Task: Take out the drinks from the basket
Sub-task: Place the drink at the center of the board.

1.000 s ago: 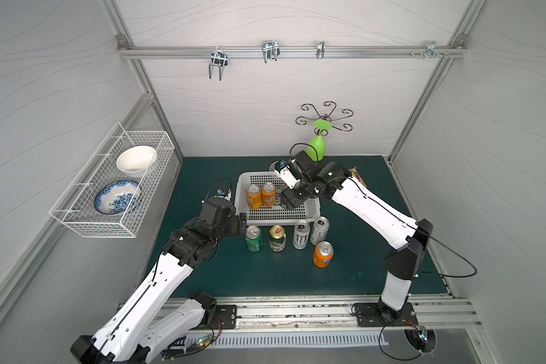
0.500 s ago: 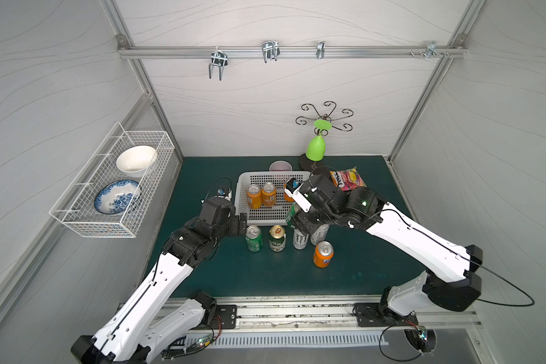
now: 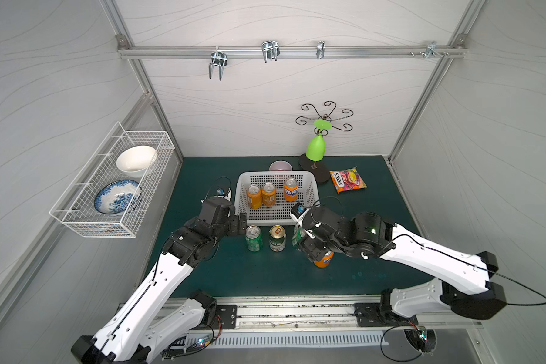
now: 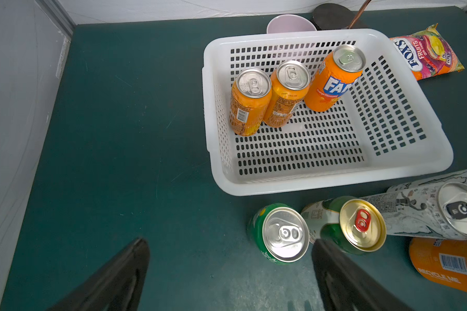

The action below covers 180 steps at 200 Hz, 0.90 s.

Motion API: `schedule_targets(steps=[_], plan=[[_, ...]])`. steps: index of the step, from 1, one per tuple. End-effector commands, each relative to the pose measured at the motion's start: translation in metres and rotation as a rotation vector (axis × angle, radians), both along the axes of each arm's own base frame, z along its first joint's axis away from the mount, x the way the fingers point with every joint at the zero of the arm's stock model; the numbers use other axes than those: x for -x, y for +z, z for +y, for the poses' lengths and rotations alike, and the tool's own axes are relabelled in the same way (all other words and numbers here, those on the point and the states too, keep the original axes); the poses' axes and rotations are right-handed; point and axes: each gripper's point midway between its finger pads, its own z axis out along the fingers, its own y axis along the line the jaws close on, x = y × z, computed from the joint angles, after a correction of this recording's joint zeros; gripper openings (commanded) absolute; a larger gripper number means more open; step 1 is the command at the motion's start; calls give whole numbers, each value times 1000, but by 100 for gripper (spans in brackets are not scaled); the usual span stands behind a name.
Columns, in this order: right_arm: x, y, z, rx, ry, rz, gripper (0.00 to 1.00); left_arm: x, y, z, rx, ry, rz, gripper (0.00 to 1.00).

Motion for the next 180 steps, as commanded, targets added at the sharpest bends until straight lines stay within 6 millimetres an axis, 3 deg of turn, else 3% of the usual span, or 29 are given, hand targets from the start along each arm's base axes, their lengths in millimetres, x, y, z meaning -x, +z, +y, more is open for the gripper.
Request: schedule_targets(steps=[1, 180], plan=[[0, 9, 6, -92, -46, -22, 61, -6, 13, -2, 31, 9, -49, 99], [-2, -100, 35, -40, -87, 115, 62, -8, 6, -3, 20, 4, -25, 99]])
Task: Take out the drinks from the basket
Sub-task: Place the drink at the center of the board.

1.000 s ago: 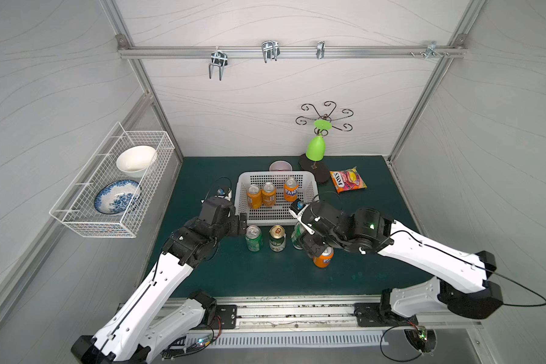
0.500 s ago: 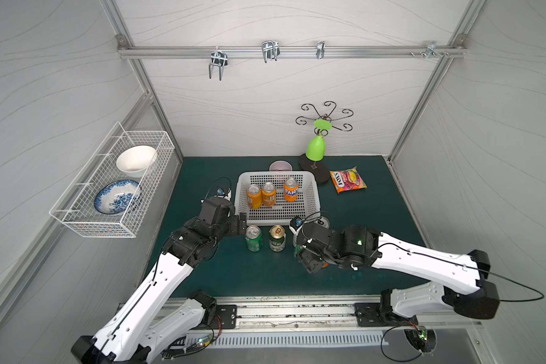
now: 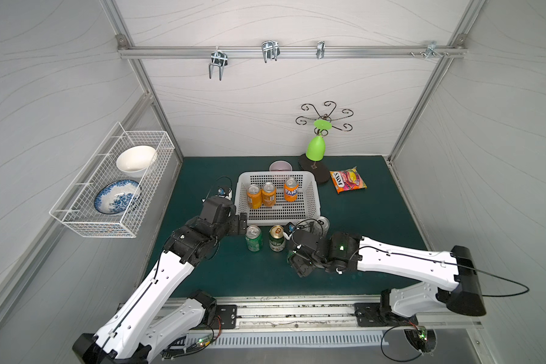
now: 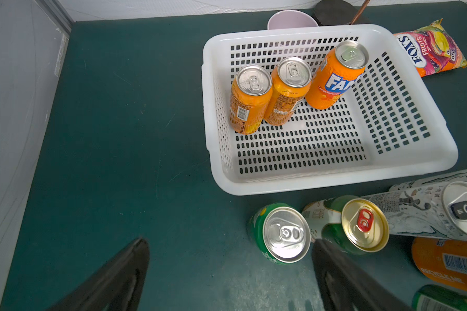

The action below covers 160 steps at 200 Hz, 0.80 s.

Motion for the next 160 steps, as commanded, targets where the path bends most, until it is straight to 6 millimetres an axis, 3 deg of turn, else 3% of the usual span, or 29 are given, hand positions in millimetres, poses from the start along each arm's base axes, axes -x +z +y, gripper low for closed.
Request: schedule_targets(steps=[1, 94, 160], plan=[[-8, 5, 15, -79, -25, -1, 62, -7, 9, -3, 25, 5, -36, 99], [-19, -32, 13, -34, -46, 48, 63, -8, 8, -5, 27, -2, -27, 98], [-20, -46, 17, 5, -25, 69, 63, -8, 7, -5, 24, -3, -22, 99]])
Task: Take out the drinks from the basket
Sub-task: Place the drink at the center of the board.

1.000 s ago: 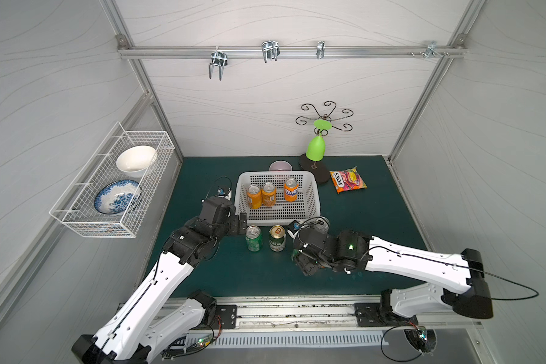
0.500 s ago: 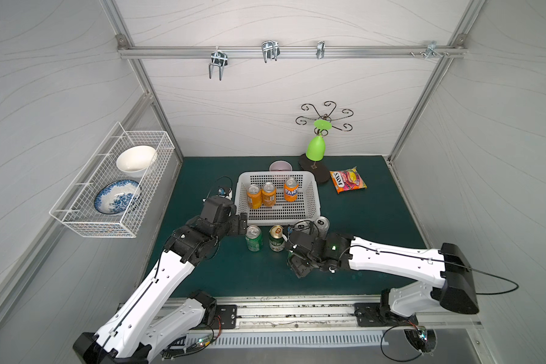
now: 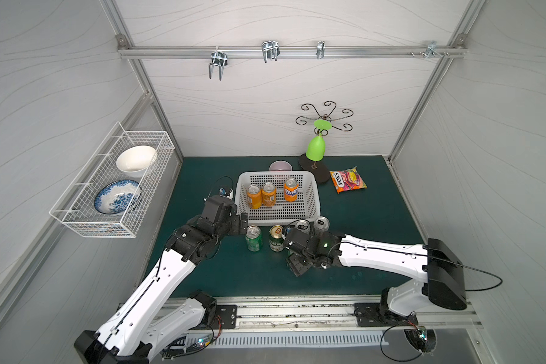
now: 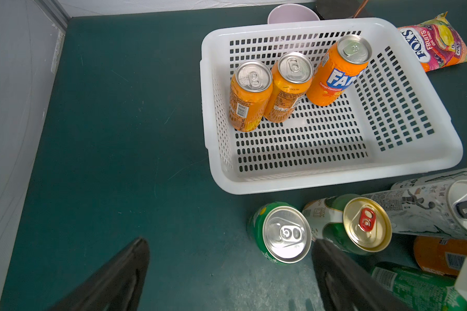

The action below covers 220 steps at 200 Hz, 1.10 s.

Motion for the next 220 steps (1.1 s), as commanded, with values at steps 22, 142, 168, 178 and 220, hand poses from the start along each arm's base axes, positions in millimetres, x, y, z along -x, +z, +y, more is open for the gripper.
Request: schedule_targets(steps=[22, 142, 168, 178, 220], plan=[[-9, 8, 13, -50, 4, -9, 63, -7, 10, -3, 24, 2, -35, 98], [-13, -9, 11, -15, 5, 28, 65, -7, 9, -3, 23, 2, -31, 98], [-13, -13, 10, -3, 5, 30, 66, -7, 8, -3, 23, 3, -30, 98], [-13, -14, 10, 3, 4, 29, 67, -7, 9, -3, 23, 3, -32, 99], [-14, -12, 10, 0, 4, 26, 73, -7, 9, -3, 23, 2, -32, 99]])
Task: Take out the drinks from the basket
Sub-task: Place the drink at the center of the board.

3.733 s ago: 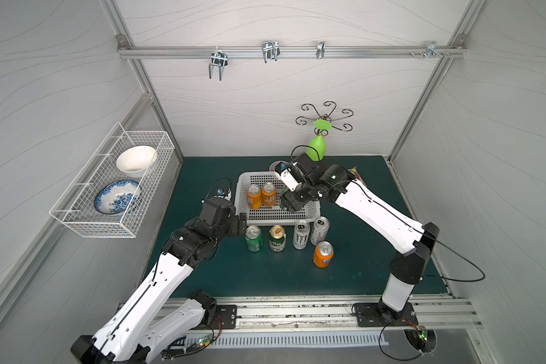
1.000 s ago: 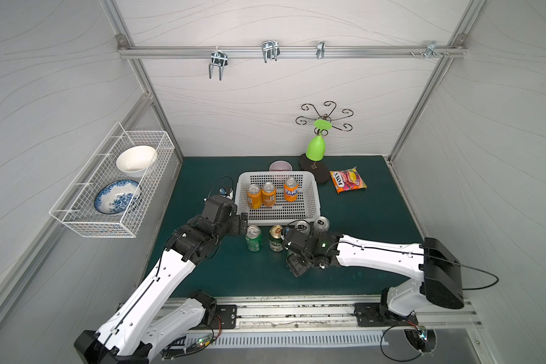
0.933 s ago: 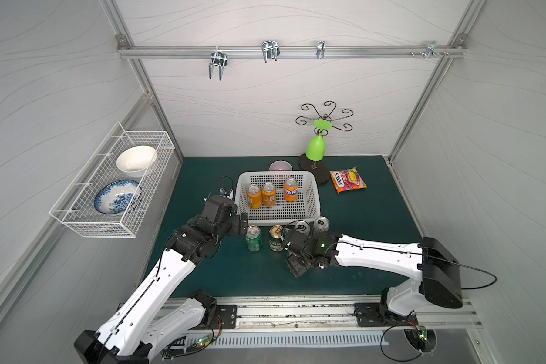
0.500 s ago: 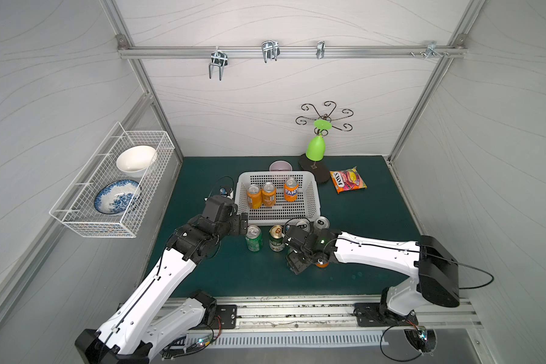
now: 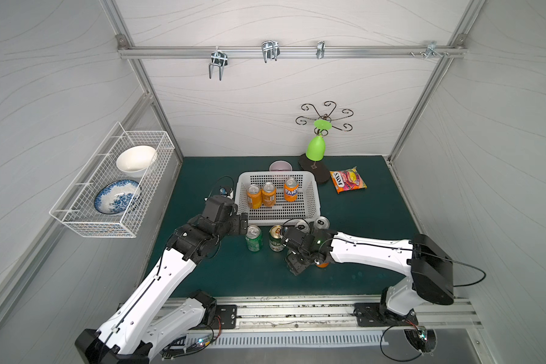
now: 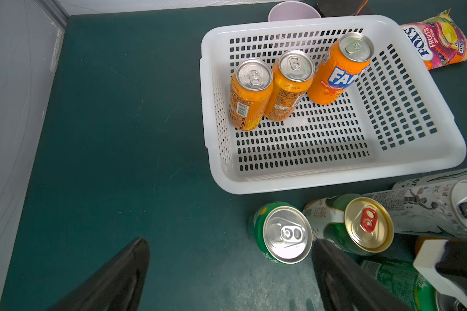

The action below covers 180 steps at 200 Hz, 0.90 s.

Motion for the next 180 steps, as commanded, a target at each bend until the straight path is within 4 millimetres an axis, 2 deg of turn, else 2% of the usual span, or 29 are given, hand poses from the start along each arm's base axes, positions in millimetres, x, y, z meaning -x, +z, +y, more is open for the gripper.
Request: schedule_targets(steps=[1, 49, 78, 180], plan=[[-6, 8, 10, -34, 3, -19, 73, -6, 11, -3, 26, 2, -38, 99], [-5, 22, 9, -62, 10, -30, 81, -6, 11, -3, 29, 0, -36, 98], [-4, 37, 9, -89, 20, -40, 84, -7, 10, -4, 31, -3, -34, 99], [1, 126, -12, -213, 70, -130, 98, -12, 9, -14, 41, -39, -13, 98]])
